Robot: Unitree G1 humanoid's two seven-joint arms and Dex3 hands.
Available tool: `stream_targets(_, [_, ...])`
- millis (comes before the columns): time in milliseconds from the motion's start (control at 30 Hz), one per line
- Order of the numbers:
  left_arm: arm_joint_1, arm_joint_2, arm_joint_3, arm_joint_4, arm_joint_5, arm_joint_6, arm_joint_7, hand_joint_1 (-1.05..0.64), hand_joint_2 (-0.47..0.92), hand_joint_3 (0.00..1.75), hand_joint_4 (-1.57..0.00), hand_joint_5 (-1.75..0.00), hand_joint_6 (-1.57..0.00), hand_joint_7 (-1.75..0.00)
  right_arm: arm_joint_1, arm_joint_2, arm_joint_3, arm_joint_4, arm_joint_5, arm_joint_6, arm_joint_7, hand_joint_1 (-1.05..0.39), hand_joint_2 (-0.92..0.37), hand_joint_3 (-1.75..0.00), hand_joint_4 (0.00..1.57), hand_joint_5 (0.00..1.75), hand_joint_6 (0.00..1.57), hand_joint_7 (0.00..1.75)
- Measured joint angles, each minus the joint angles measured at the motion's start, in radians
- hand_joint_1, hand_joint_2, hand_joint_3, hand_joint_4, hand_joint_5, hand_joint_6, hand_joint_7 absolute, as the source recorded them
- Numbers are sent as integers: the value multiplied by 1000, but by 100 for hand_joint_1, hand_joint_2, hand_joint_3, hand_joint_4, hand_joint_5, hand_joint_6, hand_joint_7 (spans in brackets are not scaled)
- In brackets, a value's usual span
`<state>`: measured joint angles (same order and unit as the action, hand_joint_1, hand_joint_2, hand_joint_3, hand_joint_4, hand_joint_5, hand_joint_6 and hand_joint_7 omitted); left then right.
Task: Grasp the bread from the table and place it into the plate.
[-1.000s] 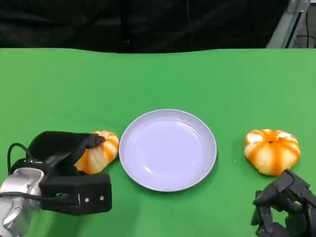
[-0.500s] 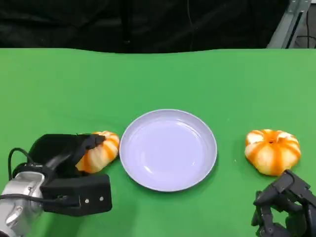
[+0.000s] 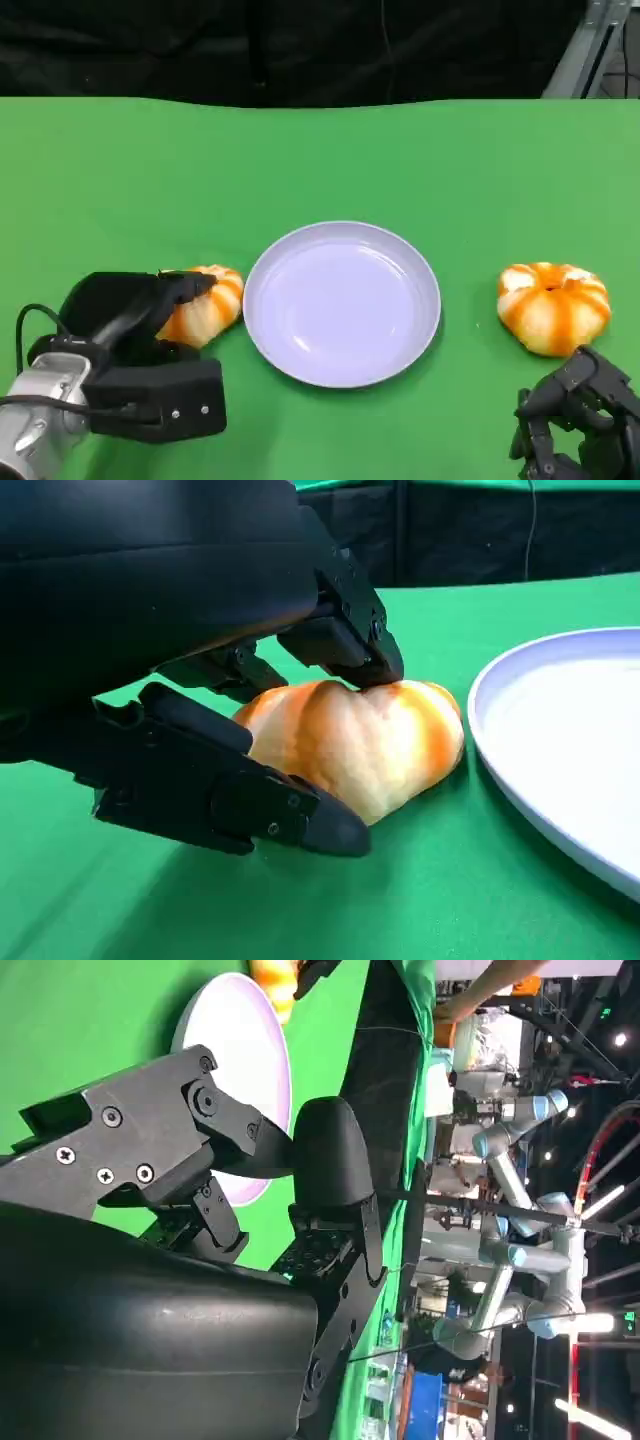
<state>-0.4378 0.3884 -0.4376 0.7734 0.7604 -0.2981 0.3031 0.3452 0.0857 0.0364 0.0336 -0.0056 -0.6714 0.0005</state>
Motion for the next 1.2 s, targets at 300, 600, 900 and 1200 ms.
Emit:
stream_targets(300, [-5, -51, 11, 88, -39, -47, 145, 3, 92, 6, -116, -25, -96, -10, 1, -1, 0, -3, 5, 1, 1, -7, -63, -101, 87, 175, 73, 161])
stream_targets(600, [-22, -68, 30, 171, -98, -126, 195, 5, 91, 30, -81, -155, -140, -18, 2, -1, 0, -5, 6, 1, 0, -8, -63, -101, 87, 175, 73, 160])
stream_targets(900, [-29, -78, 37, 209, -113, -156, 241, 6, 74, 58, -74, -174, -91, -121, 1, -3, 0, -5, 6, -1, 1, -8, -64, -100, 87, 175, 73, 160])
stream_targets(1200, [-28, -78, 49, 203, -120, -179, 263, 9, 65, 72, -79, -168, -95, -121, 2, -4, 2, -13, 16, 8, 7, -7, -63, -102, 88, 175, 74, 160])
